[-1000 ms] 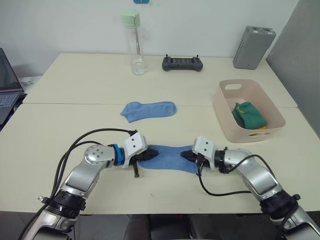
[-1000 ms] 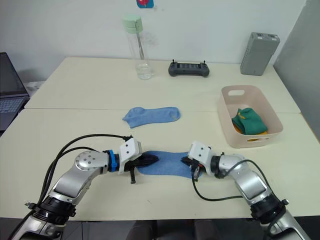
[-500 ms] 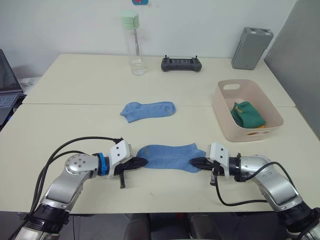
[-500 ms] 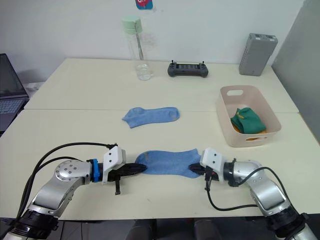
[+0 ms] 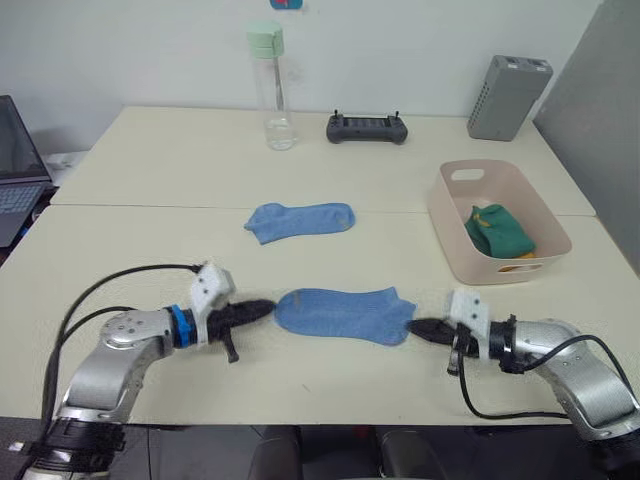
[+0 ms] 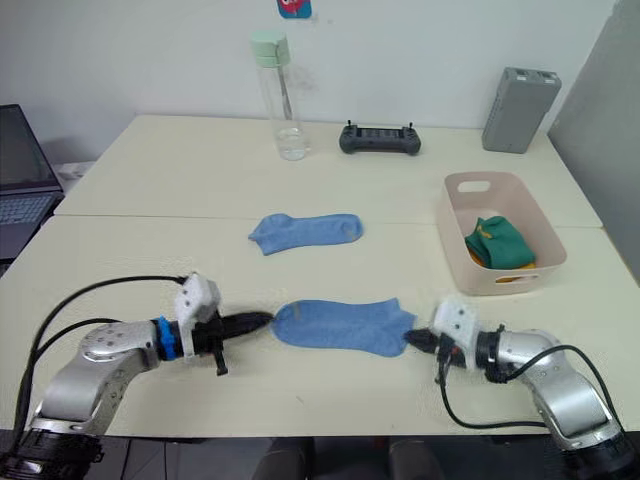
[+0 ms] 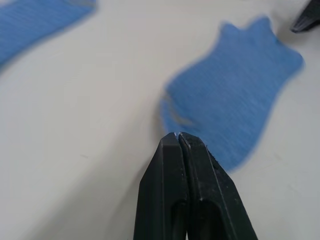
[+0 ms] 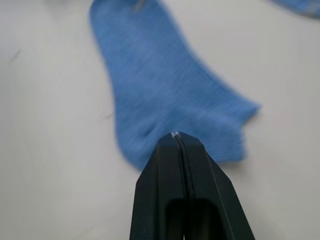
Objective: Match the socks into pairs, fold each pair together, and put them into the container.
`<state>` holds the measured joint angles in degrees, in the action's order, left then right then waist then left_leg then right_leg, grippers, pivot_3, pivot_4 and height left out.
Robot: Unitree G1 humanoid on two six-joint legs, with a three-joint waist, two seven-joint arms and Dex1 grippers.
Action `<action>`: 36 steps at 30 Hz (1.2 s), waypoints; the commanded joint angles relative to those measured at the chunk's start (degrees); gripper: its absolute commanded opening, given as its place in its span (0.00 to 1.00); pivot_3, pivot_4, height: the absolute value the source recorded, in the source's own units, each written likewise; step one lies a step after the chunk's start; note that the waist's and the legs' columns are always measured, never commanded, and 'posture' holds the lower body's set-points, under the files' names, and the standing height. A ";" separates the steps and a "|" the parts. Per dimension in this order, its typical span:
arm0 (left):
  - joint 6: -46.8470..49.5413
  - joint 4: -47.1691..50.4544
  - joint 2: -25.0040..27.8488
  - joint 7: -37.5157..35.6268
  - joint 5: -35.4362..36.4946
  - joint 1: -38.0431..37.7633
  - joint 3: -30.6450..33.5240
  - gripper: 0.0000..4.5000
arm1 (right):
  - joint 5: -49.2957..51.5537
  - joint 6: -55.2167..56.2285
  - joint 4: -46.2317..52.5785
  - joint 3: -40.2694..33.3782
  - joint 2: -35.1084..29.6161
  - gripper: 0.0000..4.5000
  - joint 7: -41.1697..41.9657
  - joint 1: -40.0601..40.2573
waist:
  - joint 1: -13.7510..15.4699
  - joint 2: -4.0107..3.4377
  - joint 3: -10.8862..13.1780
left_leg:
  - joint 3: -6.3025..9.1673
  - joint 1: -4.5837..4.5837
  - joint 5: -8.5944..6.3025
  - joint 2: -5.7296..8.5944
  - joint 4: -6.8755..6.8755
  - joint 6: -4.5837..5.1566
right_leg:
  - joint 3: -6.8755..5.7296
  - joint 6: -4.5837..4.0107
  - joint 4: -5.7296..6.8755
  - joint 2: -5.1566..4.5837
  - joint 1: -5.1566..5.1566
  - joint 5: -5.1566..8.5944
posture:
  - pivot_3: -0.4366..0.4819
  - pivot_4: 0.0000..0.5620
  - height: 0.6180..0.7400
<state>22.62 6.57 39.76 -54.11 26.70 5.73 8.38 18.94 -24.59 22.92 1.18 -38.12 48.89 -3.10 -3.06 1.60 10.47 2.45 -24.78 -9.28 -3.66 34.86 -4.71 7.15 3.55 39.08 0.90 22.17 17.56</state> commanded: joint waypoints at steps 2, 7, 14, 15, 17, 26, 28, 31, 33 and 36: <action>-1.88 -2.87 -3.15 7.75 -0.29 0.60 6.37 0.09 | -2.13 2.58 -0.41 -4.80 -0.71 0.19 -3.79 1.92 | -0.02 0.03 -0.02 | -0.01 0.00 0.00 0.02 0.02 0.00 | 0.02 -0.01 -0.04 0.00 -0.01 0.00 | 0.48 0.27 1.00; -4.15 -1.23 -4.27 8.38 -1.76 -3.43 5.92 0.39 | -1.58 2.23 -1.46 -6.14 1.55 0.56 -6.49 3.14 | -0.21 0.03 -0.01 | -0.03 0.00 0.00 0.01 -0.03 0.00 | 0.03 0.04 -0.05 0.00 0.02 -0.03 | 0.48 0.27 1.00; -5.71 -2.28 -3.84 9.21 -4.25 -0.53 4.24 0.67 | 1.85 -4.19 -0.94 -3.35 2.14 0.95 -4.98 2.89 | 0.13 0.03 -0.02 | -0.04 0.00 0.00 0.01 0.02 0.00 | 0.03 -0.12 -0.03 -0.01 -0.03 0.06 | 0.48 0.27 1.00; -5.89 -3.78 -3.76 9.89 -5.31 0.58 3.94 0.67 | 1.93 -4.23 -1.17 -3.25 2.70 0.95 -5.33 2.03 | 0.13 0.03 -0.02 | -0.07 0.00 0.00 0.01 0.03 0.00 | 0.05 -0.11 -0.03 -0.01 -0.03 0.06 | 0.48 0.27 1.00; -6.03 -5.96 -3.87 10.42 -6.59 2.39 3.45 0.67 | 2.37 -4.50 -1.38 -3.40 3.51 0.95 -5.81 0.42 | 0.00 0.03 -0.02 | -0.09 0.01 0.00 0.01 0.04 0.00 | 0.06 -0.08 -0.03 -0.01 -0.03 0.04 | 0.48 0.27 1.00; -8.93 -26.25 -10.04 17.88 -13.43 22.12 -1.17 0.67 | 1.50 -8.06 0.73 3.08 7.07 0.95 -7.42 -15.75 | -0.14 0.04 -0.02 | -0.04 -0.04 0.02 0.01 0.04 0.01 | 0.00 0.37 -0.02 0.04 0.01 -0.23 | 0.48 0.27 1.00; -10.89 -30.41 -10.79 18.38 -14.91 25.41 -2.11 0.67 | 1.33 -9.11 0.65 3.56 7.56 0.95 -8.23 -17.68 | -0.08 0.04 -0.02 | -0.03 -0.05 0.02 0.05 0.04 0.01 | 0.01 0.37 -0.07 0.04 -0.03 -0.22 | 0.48 0.27 1.00; -13.47 -37.84 -11.77 19.16 -18.22 30.03 -4.67 0.67 | 0.99 -9.92 1.02 4.23 7.89 0.95 -9.26 -19.03 | 0.19 0.04 -0.02 | -0.03 -0.12 -0.01 0.08 -0.02 0.00 | 0.01 0.16 -0.10 0.01 0.00 -0.34 | 0.48 0.27 1.00; -13.58 -42.46 -12.03 18.77 -21.02 32.29 -7.31 0.67 | 0.48 -10.16 1.85 5.10 7.75 0.95 -9.53 -18.63 | 0.27 0.04 -0.02 | -0.01 -0.14 -0.01 0.08 -0.09 0.01 | -0.04 0.06 -0.09 0.02 0.04 -0.35 | 0.48 0.27 1.00; -12.90 -47.01 -12.17 19.45 -23.69 34.30 -9.28 0.67 | 0.30 -10.82 3.56 5.39 7.18 0.95 -9.55 -17.39 | 0.32 0.05 -0.03 | 0.02 -0.15 -0.01 0.08 -0.12 0.01 | -0.08 0.04 -0.08 0.02 0.04 -0.34 | 0.48 0.27 1.00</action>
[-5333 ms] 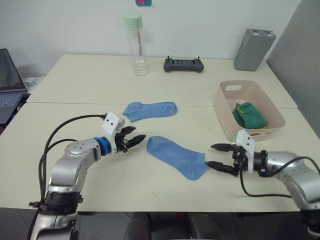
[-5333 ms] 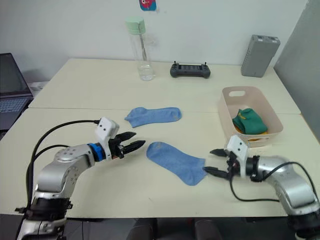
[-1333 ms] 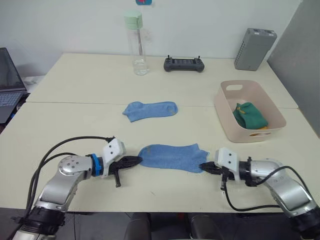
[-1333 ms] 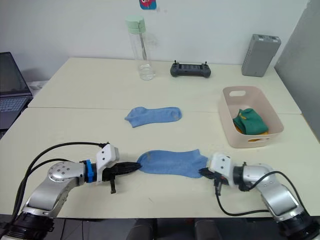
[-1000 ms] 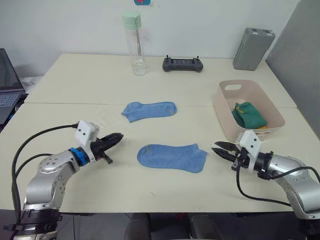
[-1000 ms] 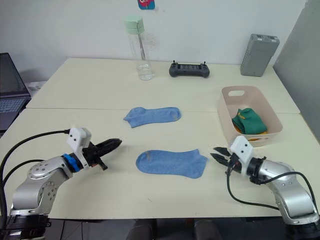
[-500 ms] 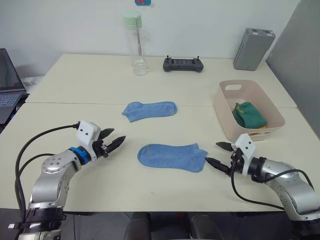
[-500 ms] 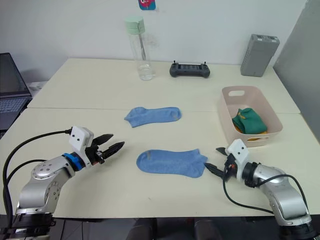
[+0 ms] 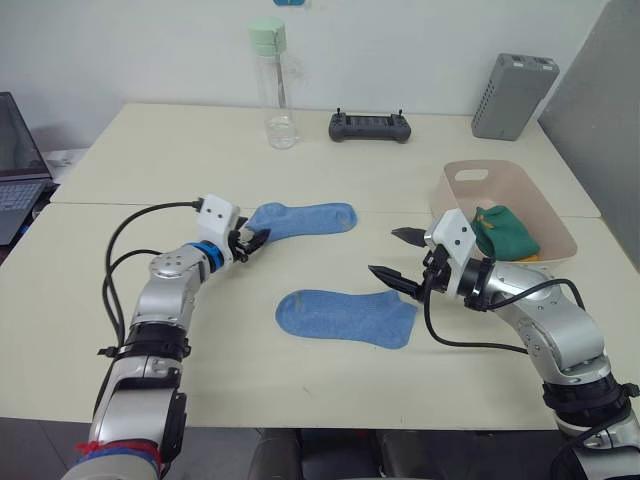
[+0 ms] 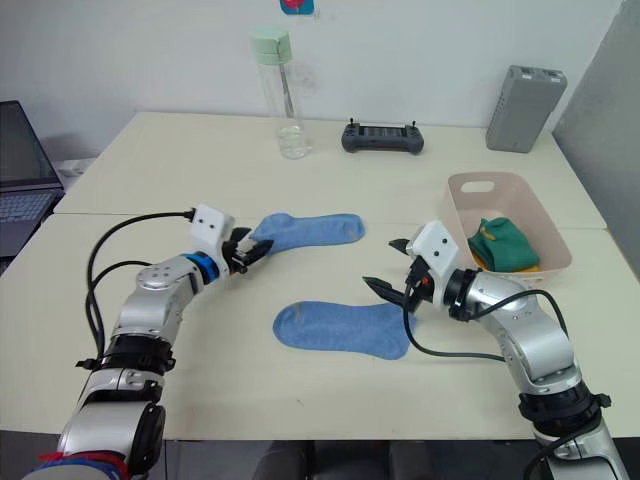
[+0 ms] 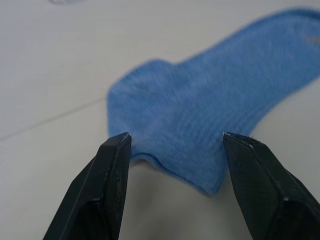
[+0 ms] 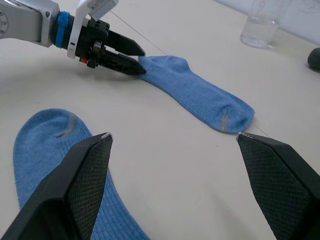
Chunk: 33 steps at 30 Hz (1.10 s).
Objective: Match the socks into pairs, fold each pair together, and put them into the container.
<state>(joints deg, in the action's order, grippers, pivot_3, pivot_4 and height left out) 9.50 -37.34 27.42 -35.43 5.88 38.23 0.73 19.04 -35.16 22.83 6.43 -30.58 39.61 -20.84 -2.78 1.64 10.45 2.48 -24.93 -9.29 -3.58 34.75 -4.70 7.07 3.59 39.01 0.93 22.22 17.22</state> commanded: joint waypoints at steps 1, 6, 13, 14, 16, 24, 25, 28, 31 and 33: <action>-0.10 -3.83 0.13 0.76 -2.95 2.15 -1.55 0.67 | 0.38 -0.52 3.98 -0.05 -0.42 0.95 -0.40 0.46 | 0.06 -0.01 0.00 | 0.05 0.00 0.00 0.00 0.01 0.00 | -0.04 0.00 0.00 0.00 -0.02 0.00 | 0.48 0.27 1.00; 0.82 -5.75 -0.93 -1.49 -1.13 3.23 -0.02 0.41 | 0.75 -1.39 4.78 -0.53 -0.48 0.95 -0.88 0.69 | -0.23 -0.01 0.00 | 0.05 0.06 0.03 0.00 0.15 0.01 | -0.01 0.33 0.03 0.01 -0.10 0.10 | 0.48 0.27 1.00; 5.44 -2.52 -0.49 -3.16 0.56 1.71 1.35 0.01 | 0.61 -1.05 4.38 -0.53 -0.64 0.95 -0.84 0.54 | -0.45 -0.01 -0.01 | 0.05 0.10 0.08 0.00 0.17 0.07 | 0.01 0.41 0.05 0.01 -0.13 -0.02 | 0.48 0.27 1.00; 7.49 -0.14 -0.42 -3.69 1.34 0.73 1.59 0.01 | 0.53 -0.88 4.23 -0.50 -0.65 0.95 -0.79 0.49 | -0.46 -0.01 0.00 | 0.05 0.09 0.08 0.00 0.17 0.07 | 0.02 0.41 0.05 0.01 -0.13 -0.02 | 0.48 0.27 1.00; 13.39 7.34 -0.54 -4.77 3.79 -2.19 2.06 0.01 | 0.46 -0.66 4.11 -0.50 -0.61 0.95 -0.80 0.47 | -0.46 -0.01 0.00 | 0.03 0.09 0.08 0.00 0.16 0.07 | 0.04 0.40 0.03 0.01 -0.13 -0.01 | 0.48 0.27 1.00; 46.47 46.05 -4.75 -1.87 23.00 -13.92 5.61 0.01 | -0.34 0.92 2.41 -0.53 -0.67 0.95 -0.84 0.61 | -0.07 0.00 0.01 | 0.15 -0.01 0.05 -0.01 0.06 0.05 | -0.07 0.14 0.03 -0.01 -0.09 -0.05 | 0.48 0.27 1.00; 48.99 48.34 -5.57 -0.51 24.32 -14.35 6.11 0.01 | -0.44 1.19 2.18 -0.49 -0.79 0.95 -0.74 0.66 | -0.01 0.01 0.01 | 0.16 -0.01 0.05 0.00 0.10 0.05 | -0.09 0.29 0.03 -0.01 -0.10 0.04 | 0.48 0.27 1.00; 54.16 54.29 -6.42 2.23 26.88 -15.77 5.92 0.01 | -0.97 2.22 1.20 -0.37 -1.29 0.95 -0.24 0.64 | -0.38 0.01 0.01 | 0.17 0.05 0.07 -0.01 0.17 0.06 | -0.06 0.32 0.03 0.00 -0.14 0.03 | 0.48 0.27 1.00; 56.99 58.57 -6.20 3.90 28.21 -16.96 4.77 0.01 | -1.29 3.22 -0.19 -0.64 -1.44 0.95 0.07 0.33 | -0.70 0.01 0.01 | 0.16 0.14 0.08 0.01 0.18 0.07 | -0.01 0.41 0.03 0.00 -0.18 -0.02 | 0.48 0.27 1.00; 58.37 60.21 -5.85 4.23 29.19 -17.64 4.24 0.01 | -1.47 3.58 -0.49 -0.67 -1.40 0.95 0.18 0.32 | -0.81 0.01 0.01 | 0.16 0.17 0.08 0.02 0.19 0.07 | 0.05 0.39 0.03 0.01 -0.18 -0.05 | 0.48 0.27 1.00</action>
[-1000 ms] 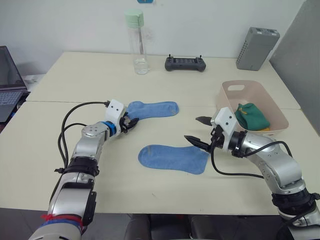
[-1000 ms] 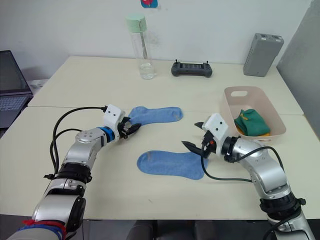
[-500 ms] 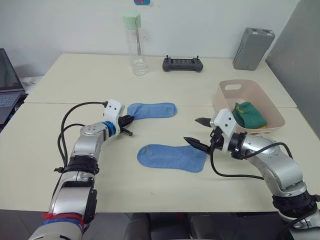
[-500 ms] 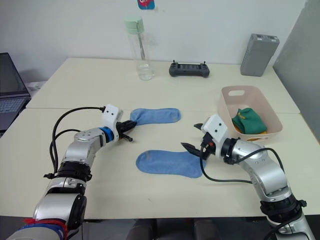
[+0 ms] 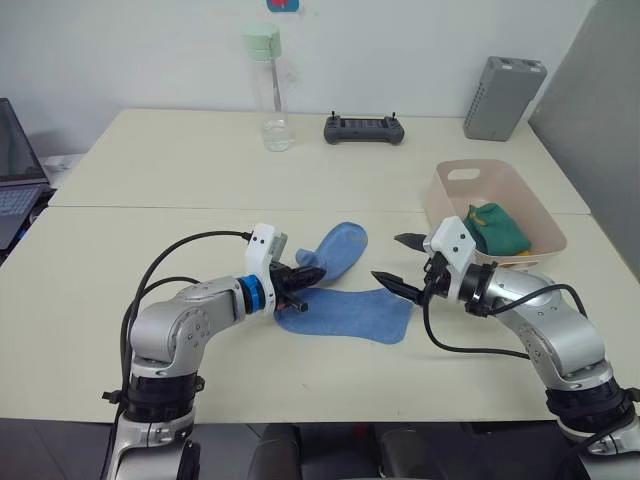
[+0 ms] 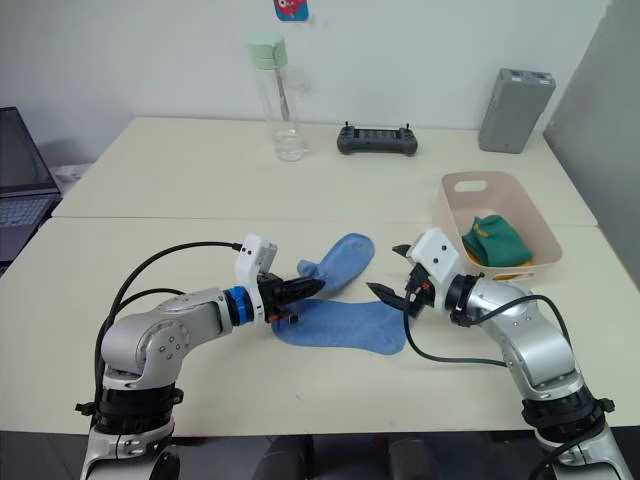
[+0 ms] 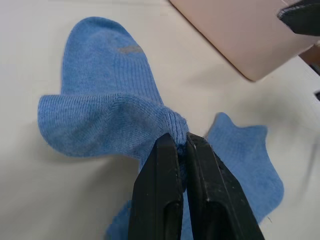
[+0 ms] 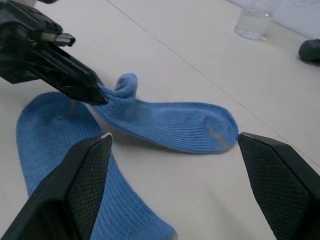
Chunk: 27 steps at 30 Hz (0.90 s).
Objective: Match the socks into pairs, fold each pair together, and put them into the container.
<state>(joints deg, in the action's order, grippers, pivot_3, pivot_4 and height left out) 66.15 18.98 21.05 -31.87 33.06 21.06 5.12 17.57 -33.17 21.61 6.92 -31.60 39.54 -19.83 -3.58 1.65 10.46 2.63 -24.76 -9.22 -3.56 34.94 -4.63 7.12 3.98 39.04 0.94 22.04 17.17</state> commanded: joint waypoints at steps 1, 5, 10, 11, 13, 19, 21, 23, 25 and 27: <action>2.37 4.80 0.97 0.58 2.43 -0.97 -0.67 0.01 | -0.05 1.67 0.68 -1.20 -0.32 0.95 0.29 -0.63 | 0.00 0.00 0.00 | 0.00 0.00 0.00 0.00 0.00 0.00 | -0.01 0.00 0.00 0.01 0.01 0.00 | 0.48 0.27 1.00; 3.41 7.87 3.29 -0.65 3.79 -3.31 -3.23 0.13 | -0.34 1.94 0.51 -1.39 -0.24 0.95 0.48 -0.16 | 0.09 0.00 0.00 | -0.02 -0.02 0.00 0.00 -0.02 0.00 | 0.01 -0.07 -0.03 0.01 0.02 0.05 | 0.48 0.27 1.00; 1.64 11.48 7.26 -7.40 8.95 -4.31 -3.61 0.45 | -0.58 2.42 0.19 -1.83 -0.75 0.95 0.61 0.78 | 0.23 0.00 0.00 | -0.01 -0.05 -0.01 0.00 -0.06 -0.01 | -0.02 -0.16 -0.04 0.00 0.05 0.10 | 0.48 0.27 1.00; 1.39 11.54 8.00 -9.55 11.34 -3.77 -2.15 0.52 | -0.65 2.49 0.26 -1.82 -0.88 0.95 0.63 1.02 | 0.22 0.00 0.00 | -0.01 -0.05 -0.01 0.00 -0.06 -0.01 | -0.02 -0.17 -0.04 0.00 0.06 0.11 | 0.48 0.27 1.00; 0.72 9.48 10.26 -13.40 14.52 -1.71 0.59 0.66 | -0.91 2.73 0.42 -1.53 -1.16 0.95 0.74 1.53 | 0.28 0.00 0.00 | -0.01 -0.06 -0.01 -0.01 -0.06 -0.01 | -0.03 -0.18 -0.03 0.00 0.07 0.12 | 0.48 0.27 1.00; -16.29 -8.81 16.77 -21.43 3.58 9.22 -3.23 0.79 | -0.76 2.94 0.86 -0.57 -1.36 0.95 1.30 2.32 | 0.31 0.00 0.00 | -0.03 -0.04 0.00 0.02 -0.02 -0.01 | -0.02 -0.52 -0.02 0.00 0.12 0.30 | 0.48 0.27 1.00; -25.77 -16.94 15.11 -21.16 -3.72 13.58 -7.17 0.79 | -0.86 3.07 0.67 -0.40 -1.22 0.95 1.41 2.14 | 0.48 0.00 0.00 | -0.09 -0.05 0.00 0.03 -0.02 -0.01 | 0.03 -0.50 -0.05 -0.02 0.10 0.29 | 0.48 0.27 1.00; -36.88 -27.69 10.89 -18.21 -12.36 19.02 -11.89 0.79 | -0.58 3.27 0.93 -0.05 -0.93 0.95 1.89 1.89 | 1.00 0.00 0.00 | -0.08 -0.08 0.00 0.07 -0.04 -0.01 | 0.02 -0.36 -0.06 -0.02 0.10 0.22 | 0.48 0.27 1.00; -42.78 -34.81 7.37 -17.65 -16.30 21.89 -14.21 0.79 | 0.11 2.81 1.71 0.26 -0.41 0.95 2.14 1.75 | 1.59 0.00 0.00 | -0.05 -0.11 -0.01 0.09 -0.05 0.00 | -0.02 -0.21 -0.07 -0.02 0.11 0.13 | 0.48 0.27 1.00; -48.69 -41.62 4.54 -17.79 -20.16 23.79 -16.53 0.79 | 0.22 2.40 2.42 0.85 0.01 0.95 1.97 1.73 | 1.72 0.00 0.00 | -0.07 -0.18 -0.01 0.08 -0.07 0.00 | 0.01 -0.23 -0.08 -0.01 0.16 0.13 | 0.48 0.27 1.00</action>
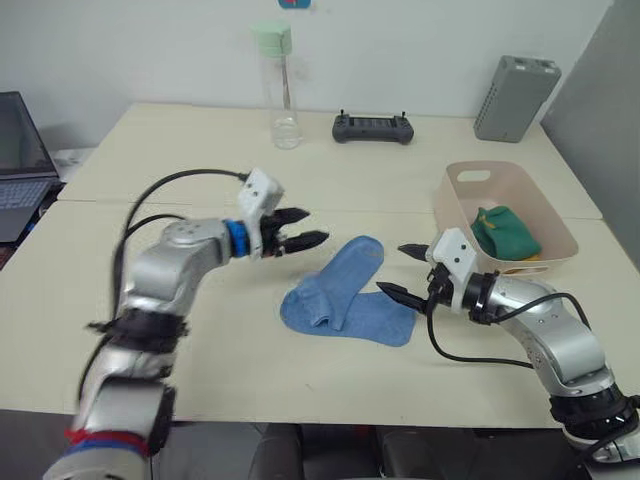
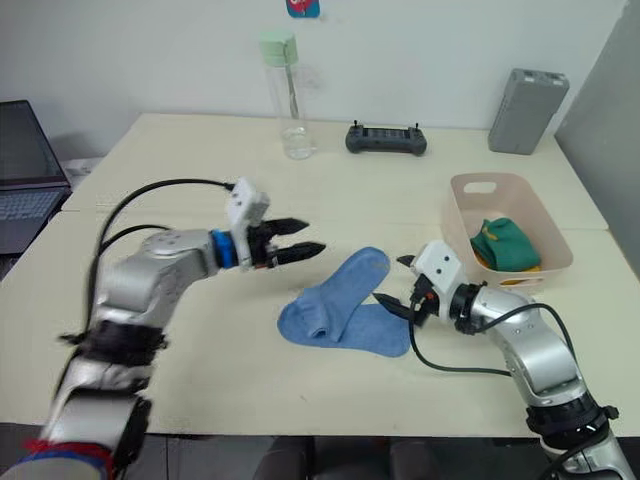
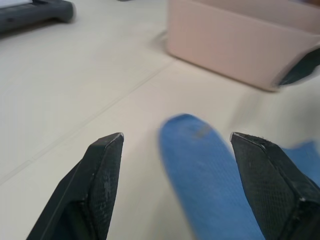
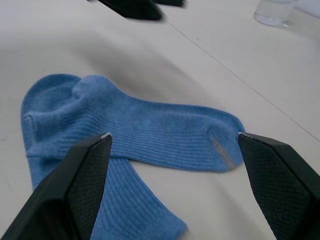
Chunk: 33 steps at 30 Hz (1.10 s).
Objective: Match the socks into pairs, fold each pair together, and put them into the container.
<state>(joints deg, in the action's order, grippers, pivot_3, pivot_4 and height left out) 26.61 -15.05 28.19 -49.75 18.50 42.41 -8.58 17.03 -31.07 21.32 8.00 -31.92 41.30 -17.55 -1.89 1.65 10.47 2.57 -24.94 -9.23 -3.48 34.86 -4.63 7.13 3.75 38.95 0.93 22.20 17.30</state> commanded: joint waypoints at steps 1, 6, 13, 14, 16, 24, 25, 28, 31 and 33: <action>-12.12 -11.18 -4.04 0.31 -7.53 3.43 -3.91 0.79 | 0.67 0.13 2.98 0.05 0.55 0.95 0.06 -0.54 | -0.02 0.00 0.00 | -0.01 -0.01 -0.01 0.00 -0.02 0.00 | 0.00 -0.03 0.00 0.00 0.03 0.00 | 0.48 0.27 1.00; -21.38 -29.06 -10.19 1.92 -16.91 8.86 -9.44 0.79 | 0.44 -0.93 4.44 0.43 1.36 0.95 -0.96 -0.20 | -0.02 0.00 0.00 | 0.07 -0.05 -0.01 0.00 -0.08 0.01 | -0.07 -0.22 0.03 0.03 0.07 -0.09 | 0.48 0.27 1.00; -23.61 -36.01 -12.21 -3.52 -18.01 11.24 -8.10 0.51 | 0.46 -2.05 6.63 -0.46 0.71 0.95 -1.98 1.68 | -0.14 0.01 0.01 | 0.08 -0.05 -0.01 0.00 -0.03 0.01 | -0.06 0.01 0.03 0.03 0.02 0.02 | 0.48 0.27 1.00; -23.83 -36.28 -12.22 -3.56 -18.21 11.33 -7.81 0.44 | 0.46 -2.09 6.64 -0.49 0.70 0.95 -2.03 1.70 | -0.18 0.01 0.01 | 0.08 -0.05 -0.01 0.00 -0.02 0.01 | -0.05 0.02 0.03 0.03 0.02 0.02 | 0.48 0.27 1.00; -23.64 -36.27 -11.90 -3.45 -18.12 11.22 -6.83 0.30 | 0.37 -1.99 6.54 -0.44 0.84 0.95 -2.25 1.67 | -0.26 0.01 0.01 | 0.08 -0.04 -0.01 0.00 -0.01 0.01 | -0.05 0.05 0.04 0.03 0.02 0.00 | 0.48 0.27 1.00; -20.14 -34.41 -11.05 5.28 -16.16 10.18 0.41 0.00 | 0.12 -1.10 4.85 0.48 1.36 0.95 -1.99 0.15 | -0.75 0.01 0.01 | 0.10 -0.04 0.00 0.00 -0.01 0.01 | -0.05 0.05 0.06 0.03 0.02 0.00 | 0.48 0.27 1.00; -19.66 -34.09 -10.82 6.61 -16.15 9.96 1.25 0.00 | 0.05 -0.99 4.65 0.57 1.39 0.95 -1.95 -0.01 | -0.89 0.01 0.01 | 0.11 -0.04 0.00 -0.01 -0.02 0.01 | -0.06 0.05 0.07 0.03 0.02 0.00 | 0.48 0.27 1.00; -17.75 -30.98 -9.19 10.00 -15.39 7.60 4.45 0.00 | -0.64 -0.36 3.27 1.59 1.69 0.95 -1.71 -1.02 | -1.29 0.01 0.01 | 0.13 -0.04 0.00 -0.01 -0.02 0.01 | -0.07 0.05 0.07 0.03 0.02 0.00 | 0.48 0.27 1.00; -14.11 -28.03 -8.55 15.04 -13.57 5.45 8.79 0.00 | -2.35 1.15 1.23 4.60 1.89 0.95 -0.37 -2.35 | -1.38 0.01 0.01 | 0.14 -0.04 0.00 -0.01 -0.02 0.01 | -0.09 0.05 0.08 0.03 0.02 0.00 | 0.48 0.27 1.00; -12.42 -26.16 -8.40 17.11 -12.91 4.06 10.46 0.00 | -4.70 2.20 -1.11 7.77 1.71 0.95 0.71 -3.79 | -1.40 0.01 0.01 | 0.16 -0.04 0.00 -0.01 -0.01 0.01 | -0.12 0.05 0.09 0.03 0.01 0.00 | 0.48 0.27 1.00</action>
<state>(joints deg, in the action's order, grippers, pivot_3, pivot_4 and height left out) 13.09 -44.12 19.15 -34.72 4.56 46.61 0.04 14.00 -30.64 20.58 14.14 -30.21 41.07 -20.18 -3.29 1.66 10.47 2.73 -24.98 -9.23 -3.50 34.86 -4.62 7.02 3.80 39.05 0.96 22.21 17.30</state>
